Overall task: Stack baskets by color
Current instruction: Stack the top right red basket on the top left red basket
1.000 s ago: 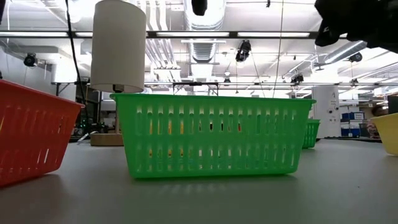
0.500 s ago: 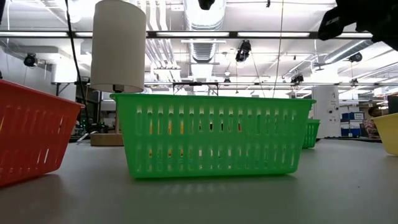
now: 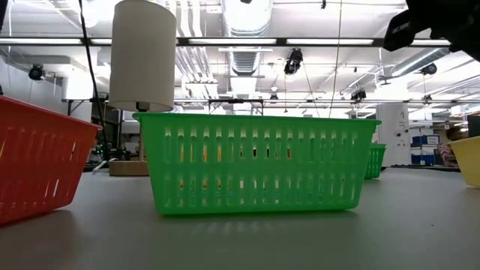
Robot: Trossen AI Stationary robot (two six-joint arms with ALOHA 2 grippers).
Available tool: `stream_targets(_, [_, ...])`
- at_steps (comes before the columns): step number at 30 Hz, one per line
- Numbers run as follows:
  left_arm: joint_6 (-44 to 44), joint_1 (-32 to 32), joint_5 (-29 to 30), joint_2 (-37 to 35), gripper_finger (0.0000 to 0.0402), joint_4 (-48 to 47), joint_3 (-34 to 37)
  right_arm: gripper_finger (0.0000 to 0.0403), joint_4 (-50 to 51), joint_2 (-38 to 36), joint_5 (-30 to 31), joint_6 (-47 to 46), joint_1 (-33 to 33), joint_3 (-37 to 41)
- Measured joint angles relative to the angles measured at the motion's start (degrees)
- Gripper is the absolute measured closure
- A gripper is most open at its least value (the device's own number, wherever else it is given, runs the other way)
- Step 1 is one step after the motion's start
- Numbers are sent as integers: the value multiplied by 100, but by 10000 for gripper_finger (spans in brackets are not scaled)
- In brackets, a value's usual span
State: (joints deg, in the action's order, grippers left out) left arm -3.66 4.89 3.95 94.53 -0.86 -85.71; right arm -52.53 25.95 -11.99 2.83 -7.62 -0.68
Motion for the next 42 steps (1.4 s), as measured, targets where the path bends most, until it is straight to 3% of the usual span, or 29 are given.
stream_targets(6, [-7,-72,12,8,402,-251,-65,394,78,-44,0,182,0,1])
stream_targets(19, [10,-310,-64,1165,402,-399,-374,394,246,-35,11,382,2,5])
stream_targets(33, [1677,-977,-110,1232,402,-1078,-427,394,276,-33,162,366,2,8])
stream_targets(42, [1813,-1351,-143,1230,402,-1265,-204,394,310,-33,162,369,2,10])
